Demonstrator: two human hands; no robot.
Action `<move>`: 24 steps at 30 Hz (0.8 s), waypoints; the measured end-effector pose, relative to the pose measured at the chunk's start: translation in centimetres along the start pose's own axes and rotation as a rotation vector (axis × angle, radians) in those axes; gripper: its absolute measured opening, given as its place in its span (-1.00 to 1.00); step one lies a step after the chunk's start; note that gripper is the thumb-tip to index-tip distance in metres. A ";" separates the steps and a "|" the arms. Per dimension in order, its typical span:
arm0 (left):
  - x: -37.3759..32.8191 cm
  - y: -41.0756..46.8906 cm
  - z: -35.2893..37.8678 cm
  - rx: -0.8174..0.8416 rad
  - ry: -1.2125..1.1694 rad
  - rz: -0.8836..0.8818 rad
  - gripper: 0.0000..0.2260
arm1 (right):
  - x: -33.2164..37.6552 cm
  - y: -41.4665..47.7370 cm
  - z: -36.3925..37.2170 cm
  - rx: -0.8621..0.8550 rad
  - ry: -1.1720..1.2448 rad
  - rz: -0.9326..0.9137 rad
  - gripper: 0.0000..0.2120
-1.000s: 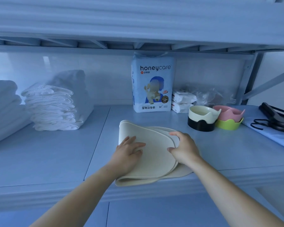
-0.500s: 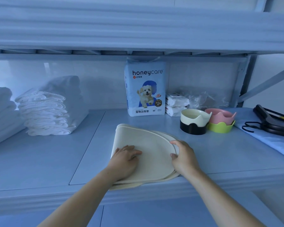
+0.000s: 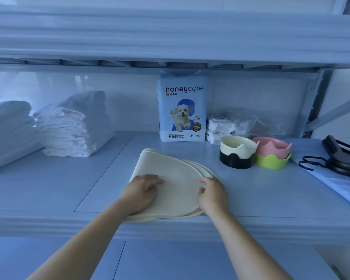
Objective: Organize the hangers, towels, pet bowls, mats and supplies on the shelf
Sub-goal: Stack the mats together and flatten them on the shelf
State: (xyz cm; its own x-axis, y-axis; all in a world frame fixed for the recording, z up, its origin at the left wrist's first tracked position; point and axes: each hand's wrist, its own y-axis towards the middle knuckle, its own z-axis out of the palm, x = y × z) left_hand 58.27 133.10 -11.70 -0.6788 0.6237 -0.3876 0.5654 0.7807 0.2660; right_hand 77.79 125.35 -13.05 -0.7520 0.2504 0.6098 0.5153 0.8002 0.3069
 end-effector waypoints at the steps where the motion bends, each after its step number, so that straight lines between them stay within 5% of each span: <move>1: -0.1 0.0 0.0 0.006 0.027 0.001 -0.65 | 0.0 0.0 0.1 0.008 0.002 -0.006 -0.66; 7: -0.1 0.0 0.0 -0.021 0.008 -0.004 -0.68 | -0.3 0.1 0.2 0.057 0.020 -0.096 -0.67; 17: 0.5 1.0 -2.2 0.015 -0.420 -0.061 -0.67 | 0.0 2.3 -1.0 0.180 0.000 -0.209 -0.66; 24: 4.3 5.4 -4.3 -0.067 -0.228 -0.151 -0.74 | 2.0 6.7 0.2 0.279 -0.060 -0.276 -0.66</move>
State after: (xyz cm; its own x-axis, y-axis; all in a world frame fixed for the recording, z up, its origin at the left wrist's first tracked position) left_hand 56.36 140.14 -8.15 -0.6255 0.4813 -0.6141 0.4289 0.8696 0.2447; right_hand 79.68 131.33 -9.96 -0.8737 0.0302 0.4856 0.1654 0.9571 0.2380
